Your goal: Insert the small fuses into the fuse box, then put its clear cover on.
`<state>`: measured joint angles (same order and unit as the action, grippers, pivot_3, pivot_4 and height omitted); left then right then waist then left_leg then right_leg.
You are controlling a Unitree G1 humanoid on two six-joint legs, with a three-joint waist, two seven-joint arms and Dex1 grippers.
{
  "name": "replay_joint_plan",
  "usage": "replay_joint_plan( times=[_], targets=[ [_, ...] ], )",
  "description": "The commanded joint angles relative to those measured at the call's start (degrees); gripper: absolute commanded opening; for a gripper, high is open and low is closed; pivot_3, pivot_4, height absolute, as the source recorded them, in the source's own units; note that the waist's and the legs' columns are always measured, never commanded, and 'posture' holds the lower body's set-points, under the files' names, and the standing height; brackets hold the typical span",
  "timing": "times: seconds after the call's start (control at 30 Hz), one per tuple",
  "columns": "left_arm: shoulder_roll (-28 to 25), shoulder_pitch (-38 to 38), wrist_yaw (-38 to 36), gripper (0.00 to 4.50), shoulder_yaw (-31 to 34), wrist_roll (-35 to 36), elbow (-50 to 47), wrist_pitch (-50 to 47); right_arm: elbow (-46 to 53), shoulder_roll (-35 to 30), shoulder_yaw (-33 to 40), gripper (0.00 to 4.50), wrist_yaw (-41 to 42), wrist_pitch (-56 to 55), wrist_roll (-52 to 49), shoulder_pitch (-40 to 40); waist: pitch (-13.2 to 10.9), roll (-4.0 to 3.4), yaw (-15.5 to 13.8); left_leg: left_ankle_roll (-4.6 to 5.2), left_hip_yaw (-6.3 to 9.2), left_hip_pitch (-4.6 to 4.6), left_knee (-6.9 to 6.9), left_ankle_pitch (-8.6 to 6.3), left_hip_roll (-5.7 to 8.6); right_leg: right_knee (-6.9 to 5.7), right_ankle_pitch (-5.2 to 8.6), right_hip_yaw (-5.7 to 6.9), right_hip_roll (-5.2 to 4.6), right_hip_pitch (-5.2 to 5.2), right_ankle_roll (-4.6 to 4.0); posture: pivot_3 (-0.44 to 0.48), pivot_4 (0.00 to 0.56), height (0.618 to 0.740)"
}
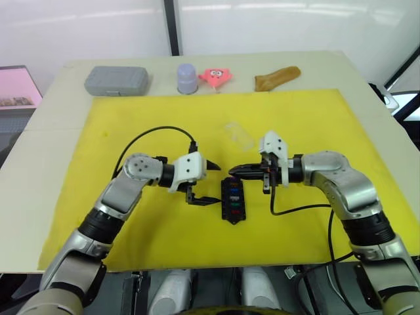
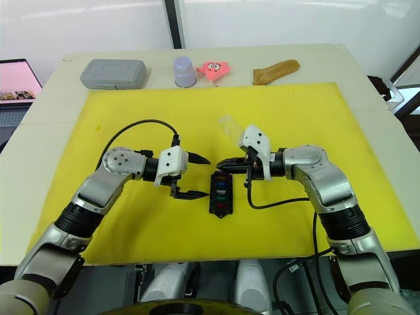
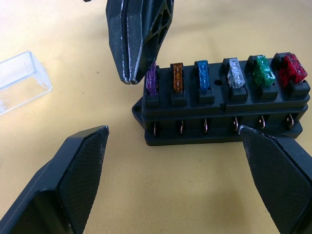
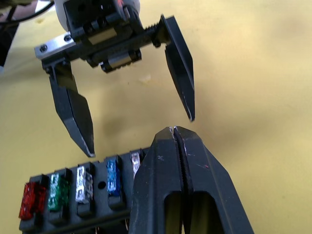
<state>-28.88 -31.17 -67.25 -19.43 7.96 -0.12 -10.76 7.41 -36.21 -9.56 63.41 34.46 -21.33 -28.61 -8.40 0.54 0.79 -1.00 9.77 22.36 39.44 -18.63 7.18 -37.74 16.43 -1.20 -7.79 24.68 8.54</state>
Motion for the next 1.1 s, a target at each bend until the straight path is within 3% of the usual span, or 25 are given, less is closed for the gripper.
replay_joint_plan(
  times=[0.03, 0.47, 0.63, 0.77, 0.87, 0.97, 1.1],
  targets=[
    [-0.3, -0.5, 0.2, 4.50, 1.0, 0.5, -1.5, 0.0, 0.2, -0.7, -1.0, 0.04, -0.1, -1.4, 1.5, -0.4, 0.0, 0.00, 0.0, 0.00, 0.00, 0.00, 0.00, 0.00, 0.00, 0.00, 0.00, 0.00, 0.00, 0.00, 0.00, 0.000, 0.150, 0.740],
    [-0.2, -0.6, 0.1, 4.50, 0.7, 0.4, -1.8, 0.3, 2.4, -2.3, -2.1, 0.04, -0.5, -1.3, 2.7, 1.6, 0.0, 0.01, 0.0, 0.00, 0.00, 0.00, 0.00, 0.00, 0.00, 0.00, 0.00, 0.00, 0.00, -0.01, 0.00, 0.000, 0.150, 0.740],
    [-0.2, 1.7, 0.2, 4.50, 2.5, 3.4, -4.2, -1.3, 3.1, -0.6, 3.0, 0.04, -5.1, -2.7, 1.5, 0.7, 0.0, 0.01, 0.0, 0.00, 0.00, 0.00, 0.00, 0.00, 0.00, 0.00, 0.00, 0.00, 0.00, -0.01, 0.00, 0.000, 0.150, 0.740],
    [0.5, 5.7, 4.2, 4.50, 8.6, 9.2, -9.0, -5.8, 7.3, -1.9, 11.1, 0.04, -9.1, 1.4, -3.1, 1.7, 0.0, 0.00, -0.1, 0.00, 0.00, 0.00, -0.03, 0.00, 0.00, -0.03, 0.00, -0.02, 0.00, 0.03, 0.00, 0.000, 0.150, 0.740],
    [-2.7, 10.3, 4.7, 4.50, 14.4, 15.4, -13.7, -12.4, 12.2, -6.2, 19.4, 0.85, -10.0, 6.4, -6.9, 6.0, 0.0, 0.00, -0.3, 0.00, 0.01, 0.00, -0.01, 0.00, 0.00, -0.02, 0.00, -0.02, 0.00, 0.01, 0.00, 0.000, 0.150, 0.740],
    [-7.2, 15.8, 5.0, 4.50, 20.5, 19.2, -16.5, -16.6, 16.0, -11.7, 27.1, 2.21, -9.0, 8.8, -8.5, 13.5, 0.0, -0.01, -0.2, 0.01, 0.01, 0.00, -0.13, 0.00, 0.00, 0.00, 0.00, -0.03, -0.01, 0.02, 0.00, 0.000, 0.150, 0.740],
    [-12.5, 22.3, 6.3, 4.50, 29.6, 22.4, -17.0, -19.8, 17.0, -16.2, 38.3, 4.37, -8.5, 9.6, -8.3, 24.5, 0.0, -0.01, -0.2, -0.01, -0.03, -0.07, -0.18, 0.01, -0.03, 0.02, 0.00, -0.06, 0.01, -0.01, 0.00, 0.000, 0.150, 0.740]
  ],
)
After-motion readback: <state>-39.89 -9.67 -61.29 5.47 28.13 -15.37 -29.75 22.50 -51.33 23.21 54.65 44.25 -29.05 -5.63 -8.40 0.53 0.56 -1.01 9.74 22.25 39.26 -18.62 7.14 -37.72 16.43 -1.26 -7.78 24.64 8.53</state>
